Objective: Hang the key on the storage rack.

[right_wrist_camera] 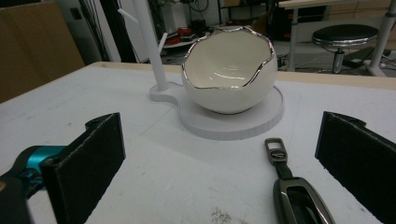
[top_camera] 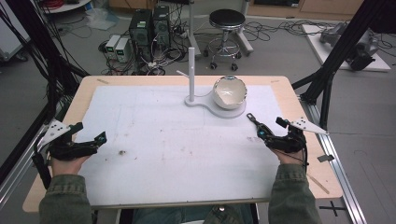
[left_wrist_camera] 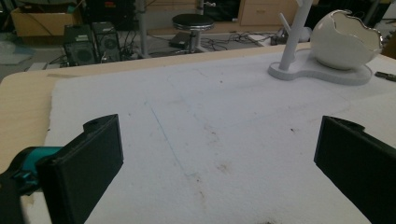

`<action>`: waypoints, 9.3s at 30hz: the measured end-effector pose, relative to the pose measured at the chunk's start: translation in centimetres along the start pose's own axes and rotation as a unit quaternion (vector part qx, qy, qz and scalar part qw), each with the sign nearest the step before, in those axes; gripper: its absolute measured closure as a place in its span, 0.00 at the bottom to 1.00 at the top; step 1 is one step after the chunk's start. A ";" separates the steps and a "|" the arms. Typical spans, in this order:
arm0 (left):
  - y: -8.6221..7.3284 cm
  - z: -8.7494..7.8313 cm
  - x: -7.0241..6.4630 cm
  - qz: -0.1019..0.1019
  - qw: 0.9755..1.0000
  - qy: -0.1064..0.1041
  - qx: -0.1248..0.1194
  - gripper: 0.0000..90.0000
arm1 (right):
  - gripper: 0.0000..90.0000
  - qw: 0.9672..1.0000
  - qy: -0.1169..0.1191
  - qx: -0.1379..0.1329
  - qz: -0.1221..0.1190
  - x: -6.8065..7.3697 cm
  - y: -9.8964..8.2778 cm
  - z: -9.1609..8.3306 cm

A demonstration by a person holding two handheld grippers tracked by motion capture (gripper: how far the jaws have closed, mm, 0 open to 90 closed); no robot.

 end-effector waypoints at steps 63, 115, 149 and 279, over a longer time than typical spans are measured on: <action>-2.2 0.4 -2.2 0.017 0.997 -0.038 0.063 0.02 | 0.00 0.987 -0.018 0.161 -0.023 -2.2 0.4 5.4; -3.6 1.2 -3.7 0.027 0.988 -0.101 0.112 0.02 | 0.31 0.903 -0.095 0.415 -0.061 -7.0 -2.3 10.2; -3.8 1.2 -3.6 0.023 0.988 -0.100 0.114 0.02 | 0.95 0.895 -0.111 0.428 -0.055 -7.2 -2.5 10.3; -3.4 1.0 -3.0 0.005 0.990 -0.105 0.096 0.02 | 0.94 0.942 0.056 0.289 -0.158 16.3 14.1 16.6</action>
Point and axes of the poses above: each handheld gripper's, and its own axes: z roughly forward along the jaws, y roughly out of its top, x roughly to its left, the point moved 8 cm from there along z, roughly forward along the jaws, and after that the axes turned 8 degrees about z, right-handed, at the moved point
